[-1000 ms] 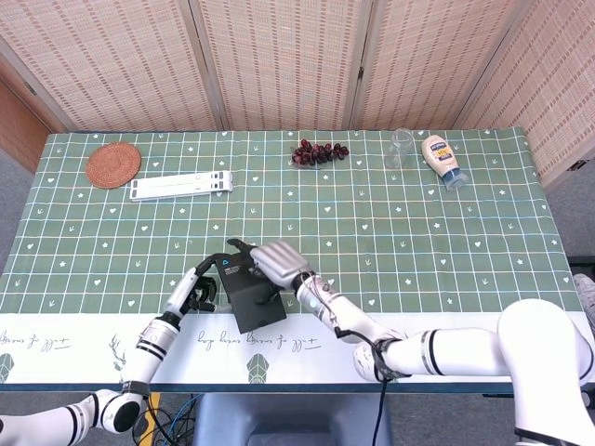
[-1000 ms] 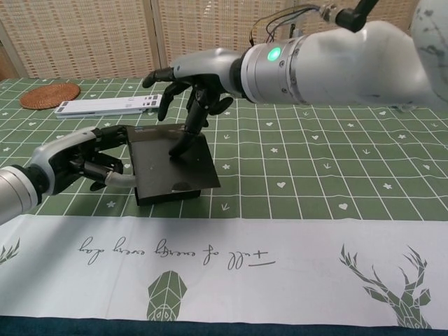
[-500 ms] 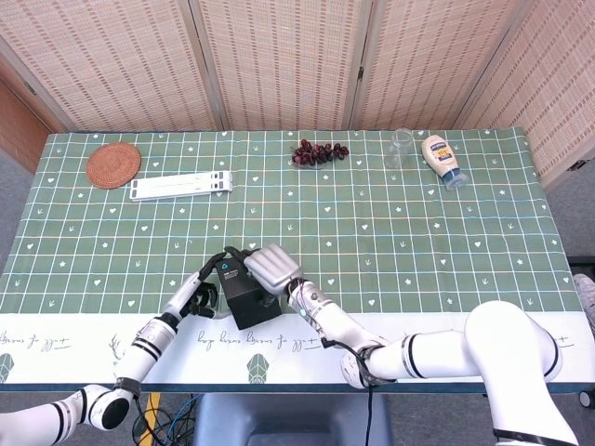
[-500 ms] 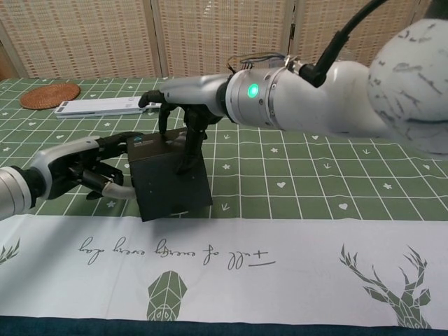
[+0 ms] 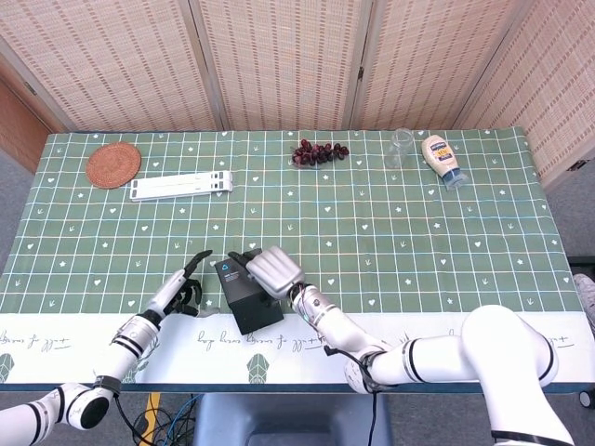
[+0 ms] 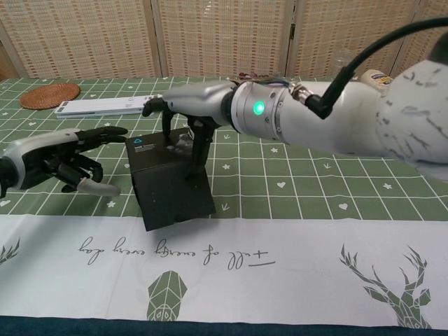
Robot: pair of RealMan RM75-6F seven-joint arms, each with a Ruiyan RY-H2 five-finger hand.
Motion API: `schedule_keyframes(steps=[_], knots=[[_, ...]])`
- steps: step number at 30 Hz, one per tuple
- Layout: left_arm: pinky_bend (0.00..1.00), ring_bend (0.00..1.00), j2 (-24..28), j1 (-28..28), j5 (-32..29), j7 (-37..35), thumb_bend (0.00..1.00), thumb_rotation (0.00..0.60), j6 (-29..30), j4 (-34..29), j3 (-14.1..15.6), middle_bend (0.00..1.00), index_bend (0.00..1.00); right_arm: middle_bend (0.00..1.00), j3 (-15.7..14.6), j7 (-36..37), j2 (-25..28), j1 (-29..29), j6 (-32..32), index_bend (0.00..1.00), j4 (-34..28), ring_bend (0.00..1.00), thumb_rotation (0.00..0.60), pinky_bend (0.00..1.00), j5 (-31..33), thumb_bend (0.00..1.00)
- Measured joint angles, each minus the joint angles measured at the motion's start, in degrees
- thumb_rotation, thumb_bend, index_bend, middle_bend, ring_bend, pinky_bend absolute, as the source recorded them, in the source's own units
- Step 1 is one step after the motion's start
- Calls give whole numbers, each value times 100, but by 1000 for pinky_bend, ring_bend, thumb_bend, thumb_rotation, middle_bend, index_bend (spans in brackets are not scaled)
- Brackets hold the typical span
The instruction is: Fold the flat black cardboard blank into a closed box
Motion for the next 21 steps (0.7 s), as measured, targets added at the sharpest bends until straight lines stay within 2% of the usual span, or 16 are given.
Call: schedule_keyframes(steps=[13, 21], knots=[[843, 630, 401, 261, 85, 218, 157, 600, 475, -10, -31, 0, 0, 313, -136, 140, -548, -357, 264, 201, 733, 748, 600, 1000, -1200, 144], [843, 629, 577, 443, 109, 197, 157, 600, 787, -96, -92, 0, 0, 344, -234, 190, -807, -562, 329, 261, 1157, 753, 600, 1000, -1828, 228]])
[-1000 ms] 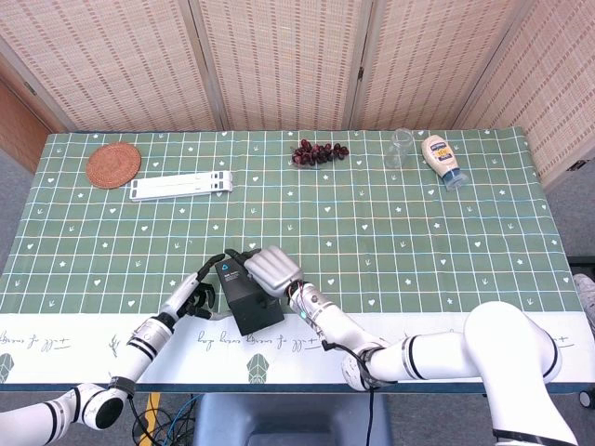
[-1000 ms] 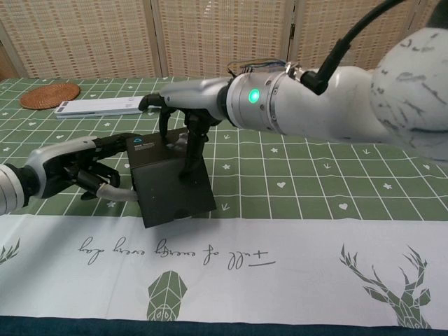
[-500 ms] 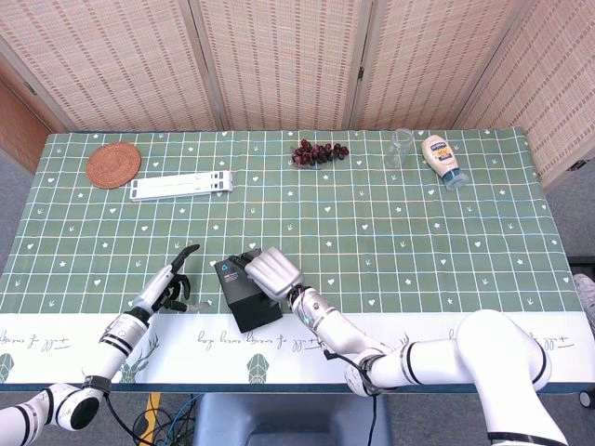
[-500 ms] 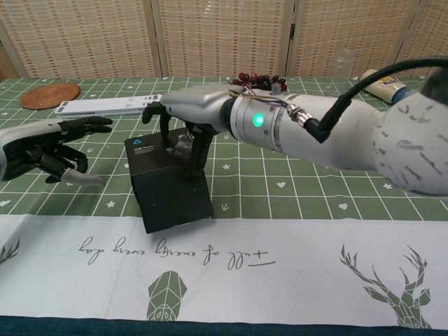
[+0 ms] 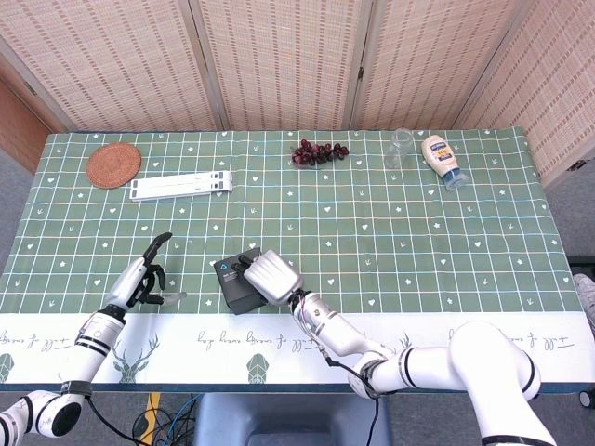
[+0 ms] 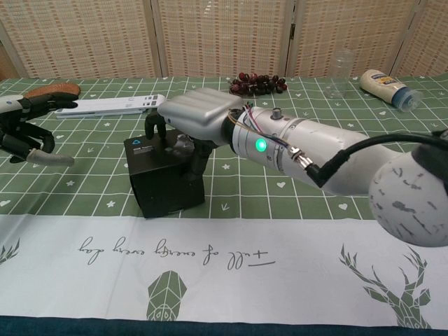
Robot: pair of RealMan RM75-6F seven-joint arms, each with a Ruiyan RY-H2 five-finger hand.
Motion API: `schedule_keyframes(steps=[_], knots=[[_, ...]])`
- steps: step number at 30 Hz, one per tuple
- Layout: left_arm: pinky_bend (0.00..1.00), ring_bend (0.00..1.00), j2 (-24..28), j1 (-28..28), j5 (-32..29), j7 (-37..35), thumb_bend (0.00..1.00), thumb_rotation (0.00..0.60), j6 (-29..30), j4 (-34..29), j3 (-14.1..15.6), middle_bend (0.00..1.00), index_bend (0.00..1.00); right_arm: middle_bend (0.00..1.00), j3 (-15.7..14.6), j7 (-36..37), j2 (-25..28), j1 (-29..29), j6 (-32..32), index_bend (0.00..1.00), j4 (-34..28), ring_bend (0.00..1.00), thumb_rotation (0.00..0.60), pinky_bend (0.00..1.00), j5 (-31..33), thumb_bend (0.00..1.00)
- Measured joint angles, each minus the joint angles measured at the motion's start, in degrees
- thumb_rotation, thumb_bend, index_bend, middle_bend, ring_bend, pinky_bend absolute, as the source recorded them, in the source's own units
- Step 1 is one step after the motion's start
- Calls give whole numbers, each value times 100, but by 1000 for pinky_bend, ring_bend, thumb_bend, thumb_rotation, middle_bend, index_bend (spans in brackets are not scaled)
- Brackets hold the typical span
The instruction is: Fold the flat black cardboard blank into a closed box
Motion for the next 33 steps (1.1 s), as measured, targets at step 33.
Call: schedule_keyframes(steps=[33], knots=[[708, 375, 89, 303, 170, 2149, 156, 600, 983, 118, -3, 0, 0, 260, -76, 487, 1790, -1773, 1296, 213, -1608, 448, 600, 725, -1089, 246]])
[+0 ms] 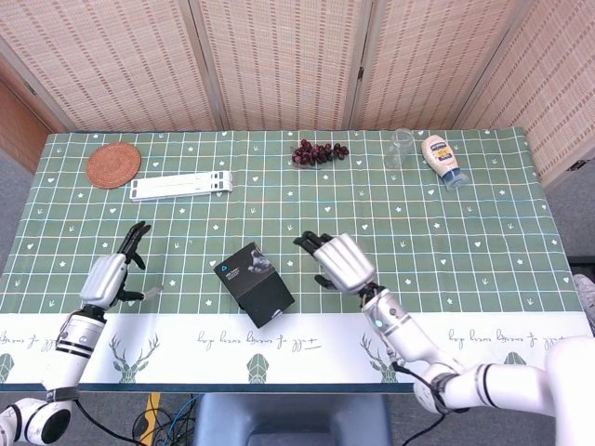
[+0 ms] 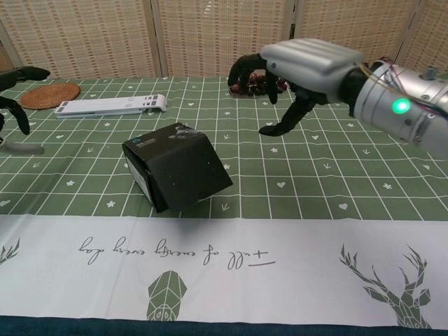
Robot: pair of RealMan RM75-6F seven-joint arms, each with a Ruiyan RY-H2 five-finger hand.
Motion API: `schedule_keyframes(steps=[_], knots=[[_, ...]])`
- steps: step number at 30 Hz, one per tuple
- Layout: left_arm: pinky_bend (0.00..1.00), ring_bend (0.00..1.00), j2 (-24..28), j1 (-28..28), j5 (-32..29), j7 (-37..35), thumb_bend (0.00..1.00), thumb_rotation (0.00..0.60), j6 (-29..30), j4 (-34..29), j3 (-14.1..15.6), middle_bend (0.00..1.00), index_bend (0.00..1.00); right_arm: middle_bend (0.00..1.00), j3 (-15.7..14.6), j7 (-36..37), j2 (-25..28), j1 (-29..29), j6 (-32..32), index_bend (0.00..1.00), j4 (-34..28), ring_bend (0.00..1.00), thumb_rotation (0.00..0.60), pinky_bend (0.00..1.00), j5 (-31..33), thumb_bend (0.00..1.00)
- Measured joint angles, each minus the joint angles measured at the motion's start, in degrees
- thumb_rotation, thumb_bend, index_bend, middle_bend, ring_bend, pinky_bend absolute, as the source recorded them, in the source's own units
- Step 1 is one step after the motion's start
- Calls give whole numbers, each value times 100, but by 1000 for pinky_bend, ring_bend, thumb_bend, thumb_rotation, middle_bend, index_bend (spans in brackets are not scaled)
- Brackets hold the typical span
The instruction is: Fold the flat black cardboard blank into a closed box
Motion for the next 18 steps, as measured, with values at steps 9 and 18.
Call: schedule_keyframes(steps=[9, 18], knots=[[563, 308, 217, 399, -125, 1938, 156, 600, 704, -195, 152, 0, 0, 260, -525, 443, 1429, -1220, 783, 213, -814, 374, 600, 588, -259, 247], [485, 266, 591, 1163, -99, 2709, 156, 600, 1631, -969, 455, 0, 0, 260, -1002, 1375, 1946, -2440, 1655, 213, -641, 337, 600, 515, -773, 243]])
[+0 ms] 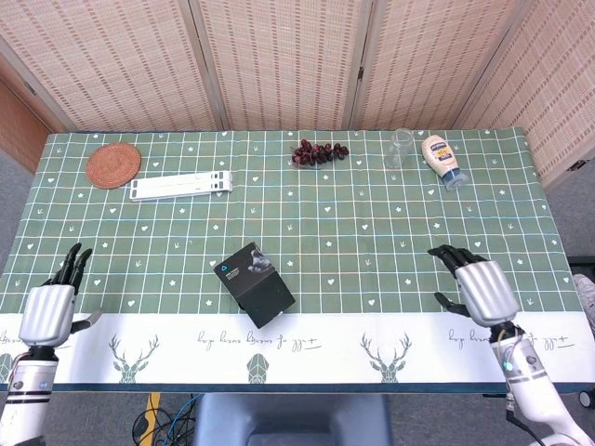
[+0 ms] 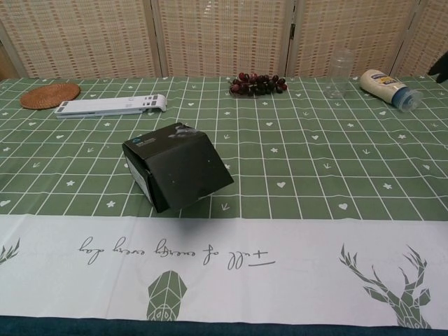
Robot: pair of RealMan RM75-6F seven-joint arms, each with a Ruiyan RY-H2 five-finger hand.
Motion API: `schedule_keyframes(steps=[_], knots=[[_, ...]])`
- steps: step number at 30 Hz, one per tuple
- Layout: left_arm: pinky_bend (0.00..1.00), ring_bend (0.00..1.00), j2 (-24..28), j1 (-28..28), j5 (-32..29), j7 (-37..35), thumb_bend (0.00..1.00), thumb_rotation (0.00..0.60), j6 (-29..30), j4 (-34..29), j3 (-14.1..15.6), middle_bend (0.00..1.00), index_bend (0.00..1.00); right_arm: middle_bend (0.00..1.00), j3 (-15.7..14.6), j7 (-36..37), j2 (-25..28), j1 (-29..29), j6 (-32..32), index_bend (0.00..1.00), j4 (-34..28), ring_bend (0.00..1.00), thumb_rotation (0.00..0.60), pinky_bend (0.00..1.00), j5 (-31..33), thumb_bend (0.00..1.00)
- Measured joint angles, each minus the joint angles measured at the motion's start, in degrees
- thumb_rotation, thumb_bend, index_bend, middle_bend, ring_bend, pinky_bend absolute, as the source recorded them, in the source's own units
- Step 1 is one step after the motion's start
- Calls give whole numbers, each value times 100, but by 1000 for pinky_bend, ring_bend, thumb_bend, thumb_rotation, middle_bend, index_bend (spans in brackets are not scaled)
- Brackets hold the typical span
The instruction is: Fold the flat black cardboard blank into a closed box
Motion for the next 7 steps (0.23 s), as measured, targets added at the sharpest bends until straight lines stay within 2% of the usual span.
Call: schedule_keyframes(steps=[7], knots=[[483, 264, 196, 431, 57, 229, 156, 600, 463, -527, 136, 0, 0, 260, -102, 302, 7, -810, 521, 213, 289, 337, 600, 515, -73, 228]])
